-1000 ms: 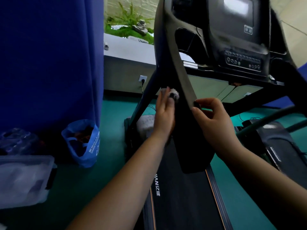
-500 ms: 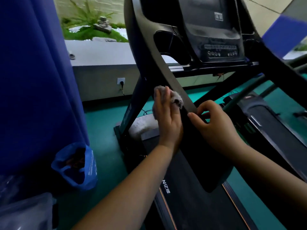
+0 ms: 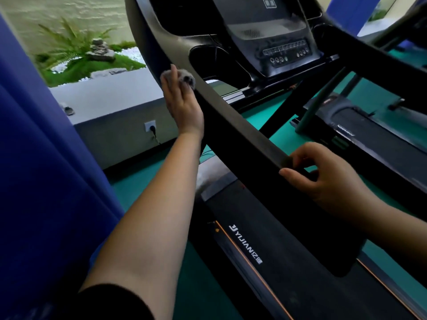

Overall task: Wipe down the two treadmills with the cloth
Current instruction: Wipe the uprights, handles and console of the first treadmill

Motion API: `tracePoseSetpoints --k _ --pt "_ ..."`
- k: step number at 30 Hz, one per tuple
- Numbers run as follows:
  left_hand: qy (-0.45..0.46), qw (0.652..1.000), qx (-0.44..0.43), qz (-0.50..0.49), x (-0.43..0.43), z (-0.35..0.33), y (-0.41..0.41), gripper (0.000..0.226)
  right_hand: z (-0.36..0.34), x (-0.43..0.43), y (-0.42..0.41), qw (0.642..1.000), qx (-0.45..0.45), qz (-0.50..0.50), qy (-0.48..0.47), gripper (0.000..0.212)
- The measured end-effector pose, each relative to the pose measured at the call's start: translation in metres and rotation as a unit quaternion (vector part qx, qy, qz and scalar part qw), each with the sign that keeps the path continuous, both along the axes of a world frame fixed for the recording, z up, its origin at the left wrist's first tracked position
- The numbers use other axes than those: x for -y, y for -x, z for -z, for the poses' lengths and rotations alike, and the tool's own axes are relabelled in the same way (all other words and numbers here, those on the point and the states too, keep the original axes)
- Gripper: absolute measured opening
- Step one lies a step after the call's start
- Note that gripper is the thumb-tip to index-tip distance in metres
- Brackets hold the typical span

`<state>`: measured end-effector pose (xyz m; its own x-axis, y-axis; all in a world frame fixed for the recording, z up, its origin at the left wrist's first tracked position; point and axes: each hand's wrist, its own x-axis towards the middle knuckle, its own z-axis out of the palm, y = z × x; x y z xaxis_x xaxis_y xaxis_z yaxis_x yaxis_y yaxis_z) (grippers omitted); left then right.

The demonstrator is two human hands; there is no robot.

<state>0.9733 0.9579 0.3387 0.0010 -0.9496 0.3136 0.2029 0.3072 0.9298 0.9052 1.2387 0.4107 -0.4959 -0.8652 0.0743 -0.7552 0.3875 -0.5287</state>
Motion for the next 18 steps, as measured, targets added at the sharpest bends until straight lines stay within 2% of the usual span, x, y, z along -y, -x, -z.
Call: tracePoseSetpoints --k 3,6,11,15,18 --pt "-0.059 0.997 -0.043 0.005 0.027 -0.005 -0.004 0.048 -0.001 0.001 -0.001 1.000 0.007 0.004 -0.003 0.029" --pt "-0.072 0.995 -0.074 0.005 0.006 -0.001 -0.005 0.042 0.000 0.001 0.000 1.000 0.003 0.006 -0.001 0.025" --pt "-0.080 0.993 -0.085 0.031 -0.101 0.021 0.000 0.044 0.001 0.001 0.002 1.000 0.015 -0.002 0.005 0.030" --pt "-0.069 0.995 -0.058 0.043 -0.186 0.043 0.003 0.046 0.003 -0.001 0.004 0.999 0.025 -0.007 0.022 0.029" --pt "-0.086 0.989 -0.097 0.072 -0.236 0.052 0.006 0.044 0.006 -0.003 0.008 0.999 0.023 -0.012 0.030 0.026"
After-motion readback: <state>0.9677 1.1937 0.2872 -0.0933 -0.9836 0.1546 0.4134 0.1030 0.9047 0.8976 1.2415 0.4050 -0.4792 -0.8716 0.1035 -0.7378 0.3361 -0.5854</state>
